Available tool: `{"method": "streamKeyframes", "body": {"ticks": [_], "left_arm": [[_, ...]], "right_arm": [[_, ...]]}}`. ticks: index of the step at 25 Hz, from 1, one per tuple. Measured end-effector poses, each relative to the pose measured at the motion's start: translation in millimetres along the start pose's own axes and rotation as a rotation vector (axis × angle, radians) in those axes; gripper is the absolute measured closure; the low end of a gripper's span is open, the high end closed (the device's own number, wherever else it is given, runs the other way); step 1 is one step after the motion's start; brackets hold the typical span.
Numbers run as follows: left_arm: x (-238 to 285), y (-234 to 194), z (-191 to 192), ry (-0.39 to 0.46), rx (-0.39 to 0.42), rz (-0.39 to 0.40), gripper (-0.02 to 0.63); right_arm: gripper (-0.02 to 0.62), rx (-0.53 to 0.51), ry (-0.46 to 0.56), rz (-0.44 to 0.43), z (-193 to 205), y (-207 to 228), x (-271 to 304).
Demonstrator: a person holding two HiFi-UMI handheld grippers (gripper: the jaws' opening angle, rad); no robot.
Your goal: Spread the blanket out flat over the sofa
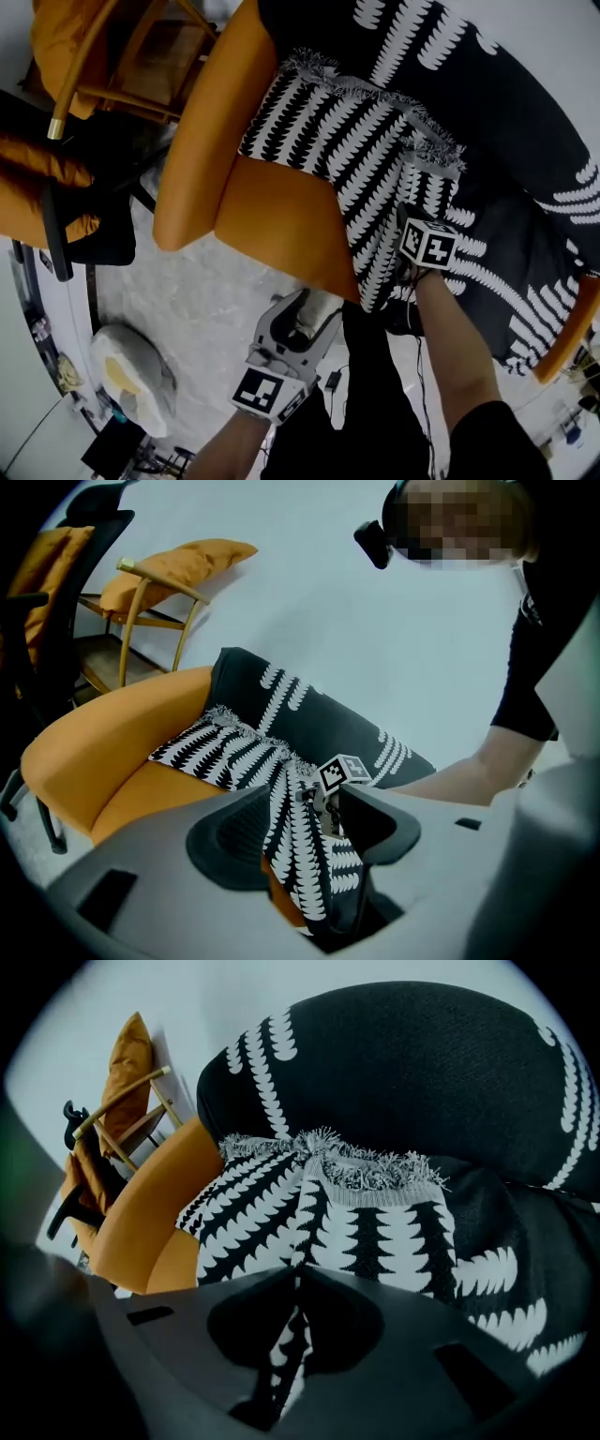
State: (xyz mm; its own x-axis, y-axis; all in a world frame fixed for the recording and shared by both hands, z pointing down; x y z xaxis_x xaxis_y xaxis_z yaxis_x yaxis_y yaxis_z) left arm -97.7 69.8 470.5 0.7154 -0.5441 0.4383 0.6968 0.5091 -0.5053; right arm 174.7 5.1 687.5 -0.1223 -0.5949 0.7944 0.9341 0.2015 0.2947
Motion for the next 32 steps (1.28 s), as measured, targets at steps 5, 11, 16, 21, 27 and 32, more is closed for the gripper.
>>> {"method": "streamKeyframes", "body": {"ticks": [5, 11, 16, 21, 27, 32], "left_arm": [[6.5, 7.2, -1.7, 0.004, 0.003, 0.026, 0.376], [3.3, 20.2, -10.3, 0.020, 0.007, 0.058, 0.376], [5.2, 22.3, -23.0, 0.036, 0.004, 0.072, 0.376], [10.0, 26.3, -41.8, 0.050, -0.012, 0.074, 0.376], [30.3, 28.7, -50.9, 0.026, -0.024, 0.073, 0.376], [52.1, 26.1, -46.3, -0.026, -0.023, 0.070, 0.362]], "right_arm": [[0.577, -0.050, 0.060, -0.050, -6.0, -3.3, -23.6], [0.578, -0.129, 0.154, -0.149, -12.1, -24.0, -71.3], [0.578, -0.182, 0.211, -0.226, -15.0, -51.0, -104.0], [0.578, -0.252, 0.238, -0.299, -12.8, -83.8, -136.9], [0.578, -0.385, 0.275, -0.398, -10.0, -121.1, -173.0], [0.578, -0.492, 0.319, -0.474, -7.8, -133.5, -191.3]]}}
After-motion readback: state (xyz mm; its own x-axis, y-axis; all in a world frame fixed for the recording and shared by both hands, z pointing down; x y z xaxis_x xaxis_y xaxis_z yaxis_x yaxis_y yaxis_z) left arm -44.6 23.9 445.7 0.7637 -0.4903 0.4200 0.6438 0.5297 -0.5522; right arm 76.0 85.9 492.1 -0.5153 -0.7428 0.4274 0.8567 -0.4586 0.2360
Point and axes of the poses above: the fingertips, and each gripper's own axes: x forward along the fingers, y to its right, z out of its underside, the point moved 8 cm from there along -x, backward along the fingers, and after that the axes turned 10 degrees about y, right-handed, at the moved point
